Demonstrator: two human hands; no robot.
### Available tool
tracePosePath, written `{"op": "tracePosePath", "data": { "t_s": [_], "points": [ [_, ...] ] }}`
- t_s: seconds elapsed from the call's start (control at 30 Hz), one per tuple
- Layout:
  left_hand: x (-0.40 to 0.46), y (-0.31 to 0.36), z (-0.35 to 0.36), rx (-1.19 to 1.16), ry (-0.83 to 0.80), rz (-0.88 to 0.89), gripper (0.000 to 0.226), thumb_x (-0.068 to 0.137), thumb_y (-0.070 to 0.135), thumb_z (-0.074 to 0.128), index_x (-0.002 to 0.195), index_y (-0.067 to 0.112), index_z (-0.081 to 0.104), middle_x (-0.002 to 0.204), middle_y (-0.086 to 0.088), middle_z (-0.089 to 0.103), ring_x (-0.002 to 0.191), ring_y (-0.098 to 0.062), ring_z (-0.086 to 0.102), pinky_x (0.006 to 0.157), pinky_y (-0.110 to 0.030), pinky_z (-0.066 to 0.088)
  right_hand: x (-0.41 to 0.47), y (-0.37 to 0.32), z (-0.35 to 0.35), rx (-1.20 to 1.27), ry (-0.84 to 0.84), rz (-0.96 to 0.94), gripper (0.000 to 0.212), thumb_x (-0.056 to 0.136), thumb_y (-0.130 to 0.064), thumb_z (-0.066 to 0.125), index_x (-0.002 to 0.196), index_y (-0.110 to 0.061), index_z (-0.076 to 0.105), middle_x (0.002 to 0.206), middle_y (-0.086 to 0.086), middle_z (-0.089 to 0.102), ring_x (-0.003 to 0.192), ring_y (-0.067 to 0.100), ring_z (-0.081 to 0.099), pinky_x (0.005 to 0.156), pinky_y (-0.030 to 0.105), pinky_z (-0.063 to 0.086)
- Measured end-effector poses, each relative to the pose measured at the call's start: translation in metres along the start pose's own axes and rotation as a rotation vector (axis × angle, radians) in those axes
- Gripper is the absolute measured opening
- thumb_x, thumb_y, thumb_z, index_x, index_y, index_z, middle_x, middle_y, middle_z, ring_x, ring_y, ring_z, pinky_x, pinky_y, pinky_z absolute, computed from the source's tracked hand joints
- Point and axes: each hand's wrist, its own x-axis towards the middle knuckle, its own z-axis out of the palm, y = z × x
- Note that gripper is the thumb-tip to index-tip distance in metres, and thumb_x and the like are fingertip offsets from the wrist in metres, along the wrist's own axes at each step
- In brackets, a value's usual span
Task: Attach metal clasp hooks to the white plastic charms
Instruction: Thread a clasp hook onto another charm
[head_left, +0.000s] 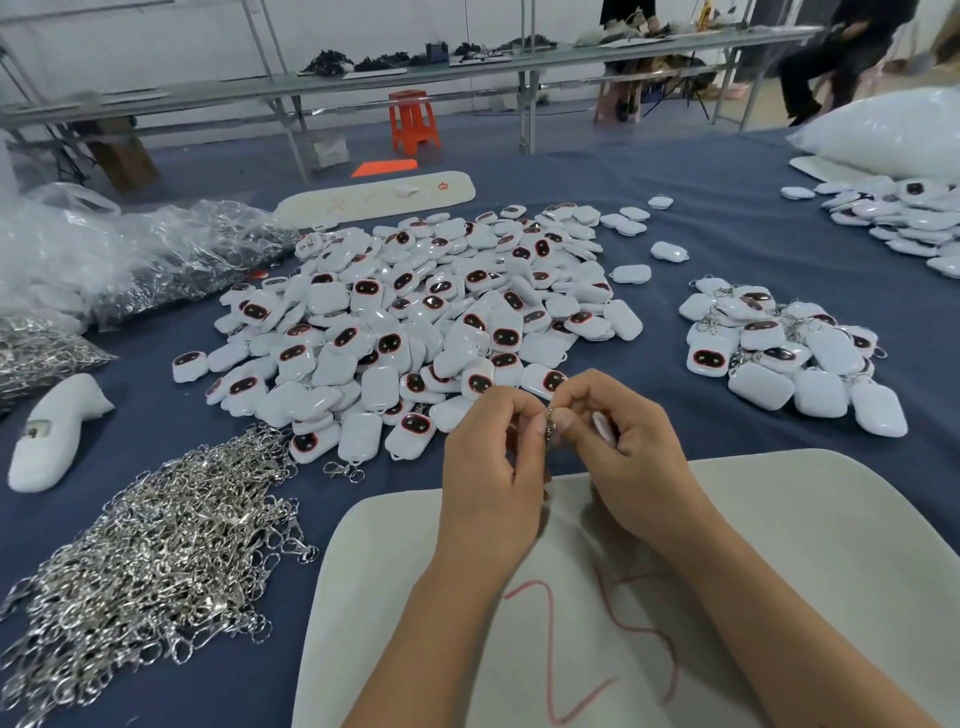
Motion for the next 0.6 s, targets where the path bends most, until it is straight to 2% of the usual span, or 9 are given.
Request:
{"op": "tracePosePath", "data": {
  "t_s": [0.07, 0.13, 0.2, 0.27, 0.37, 0.43, 0.5, 0.53, 0.6],
  "points": [
    [0.0016, -0.0009, -0.0015, 0.022, -0.008, 0.007, 0.017, 0.098, 0.019, 0.054, 0.086, 0.029, 0.056, 0.075, 0.009, 0.06, 0.065, -0.019, 0.06, 0.057, -0.046, 0.054, -0.0029, -0.0022, 0.0033, -0.035, 0.07, 0.047, 0.022, 0.098, -0.046, 0.058, 0.089, -0.026, 0.055, 0.062, -0.002, 0.055, 0.057, 0.018, 0.042, 0.054, 0.035, 0.041],
    [0.0023, -0.0017, -0.0019, 0.036, -0.004, -0.003, 0.019, 0.098, 0.017, 0.053, 0.085, 0.03, 0.056, 0.078, 0.009, 0.061, 0.065, -0.019, 0.061, 0.057, -0.043, 0.053, -0.0044, -0.002, 0.0046, 0.044, 0.165, 0.127, 0.032, 0.098, -0.059, 0.045, 0.086, -0.029, 0.045, 0.059, -0.005, 0.043, 0.056, 0.014, 0.034, 0.05, 0.036, 0.032],
    [0.0016, -0.0024, -0.0013, 0.049, -0.01, -0.022, 0.02, 0.098, 0.015, 0.053, 0.086, 0.03, 0.055, 0.079, 0.009, 0.061, 0.065, -0.02, 0.061, 0.059, -0.042, 0.052, -0.0042, -0.0002, 0.0042, 0.166, 0.203, 0.193, 0.023, 0.1, -0.047, 0.038, 0.087, -0.028, 0.04, 0.063, -0.005, 0.039, 0.059, 0.015, 0.032, 0.05, 0.034, 0.029],
    [0.0007, -0.0022, -0.0004, 0.07, -0.024, -0.014, 0.019, 0.098, 0.014, 0.053, 0.086, 0.029, 0.055, 0.08, 0.01, 0.06, 0.066, -0.019, 0.06, 0.061, -0.042, 0.05, -0.0017, 0.0017, 0.0021, 0.219, 0.185, 0.25, 0.003, 0.094, -0.028, 0.037, 0.093, -0.027, 0.04, 0.067, -0.001, 0.043, 0.061, 0.016, 0.032, 0.051, 0.032, 0.029],
    [0.0007, -0.0033, -0.0006, 0.096, -0.045, 0.022, 0.017, 0.096, 0.013, 0.053, 0.088, 0.027, 0.055, 0.082, 0.01, 0.059, 0.068, -0.018, 0.058, 0.062, -0.041, 0.05, 0.0011, 0.0045, 0.0023, 0.174, 0.152, 0.309, 0.022, 0.098, -0.015, 0.051, 0.104, -0.034, 0.043, 0.081, 0.002, 0.059, 0.064, 0.016, 0.048, 0.056, 0.038, 0.042],
    [0.0014, -0.003, -0.0018, 0.132, -0.052, 0.05, 0.016, 0.096, 0.01, 0.055, 0.088, 0.024, 0.055, 0.082, 0.01, 0.058, 0.073, -0.016, 0.057, 0.064, -0.035, 0.048, 0.0021, 0.0037, 0.0023, 0.151, 0.183, 0.262, 0.03, 0.097, -0.008, 0.064, 0.112, -0.032, 0.054, 0.094, 0.0, 0.07, 0.077, 0.012, 0.063, 0.07, 0.029, 0.054],
    [0.0018, -0.002, -0.0035, 0.163, -0.064, 0.062, 0.017, 0.096, 0.009, 0.056, 0.088, 0.024, 0.056, 0.083, 0.011, 0.058, 0.077, -0.015, 0.057, 0.065, -0.028, 0.044, 0.0037, 0.0035, -0.0007, 0.163, 0.208, 0.202, 0.027, 0.095, -0.004, 0.069, 0.108, -0.028, 0.069, 0.093, -0.005, 0.075, 0.083, 0.008, 0.068, 0.075, 0.018, 0.053],
    [0.0018, -0.0016, -0.0043, 0.168, -0.073, 0.062, 0.017, 0.096, 0.009, 0.057, 0.088, 0.024, 0.056, 0.083, 0.011, 0.058, 0.077, -0.015, 0.057, 0.064, -0.025, 0.043, 0.0041, 0.0037, -0.0022, 0.169, 0.207, 0.192, 0.026, 0.096, -0.004, 0.068, 0.105, -0.028, 0.074, 0.088, -0.006, 0.075, 0.078, 0.009, 0.066, 0.072, 0.016, 0.051],
    [0.0013, -0.001, -0.0057, 0.165, -0.092, 0.058, 0.016, 0.096, 0.01, 0.058, 0.088, 0.024, 0.057, 0.083, 0.01, 0.058, 0.076, -0.017, 0.056, 0.063, -0.024, 0.042, 0.0036, 0.0046, -0.0039, 0.226, 0.19, 0.215, 0.031, 0.1, -0.006, 0.063, 0.106, -0.033, 0.077, 0.073, -0.001, 0.068, 0.063, 0.014, 0.056, 0.056, 0.022, 0.047]
  ]
}}
